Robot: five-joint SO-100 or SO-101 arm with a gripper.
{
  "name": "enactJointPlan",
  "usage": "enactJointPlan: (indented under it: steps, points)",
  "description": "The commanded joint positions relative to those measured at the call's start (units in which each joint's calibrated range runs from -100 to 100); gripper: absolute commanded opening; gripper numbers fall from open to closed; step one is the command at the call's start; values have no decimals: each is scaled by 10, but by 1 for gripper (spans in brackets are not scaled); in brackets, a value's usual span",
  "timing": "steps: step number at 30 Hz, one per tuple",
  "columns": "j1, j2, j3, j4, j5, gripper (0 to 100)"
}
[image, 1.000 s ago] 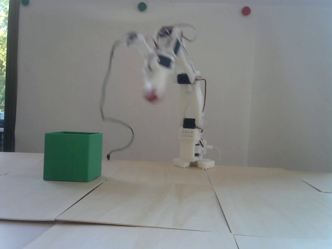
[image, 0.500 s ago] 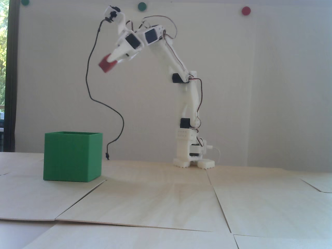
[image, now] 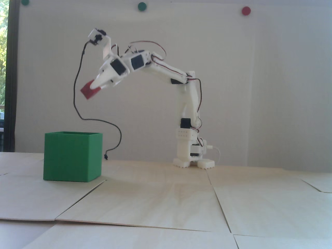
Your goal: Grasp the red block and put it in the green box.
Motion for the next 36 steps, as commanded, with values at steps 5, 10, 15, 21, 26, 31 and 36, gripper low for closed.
enactJointPlan:
  steps: [5, 10, 15, 21, 26, 31, 36]
  points:
    - [-4, -16, 29, -100, 10, 2]
    - [14, -10, 34, -168, 10, 2]
    - [48, -8, 33, -212, 10, 2]
    - [69, -8, 30, -224, 10, 2]
    - [62, -8, 34, -224, 10, 4]
    - [61, -8, 34, -220, 16, 23]
    - [61, -7, 35, -216, 41, 42]
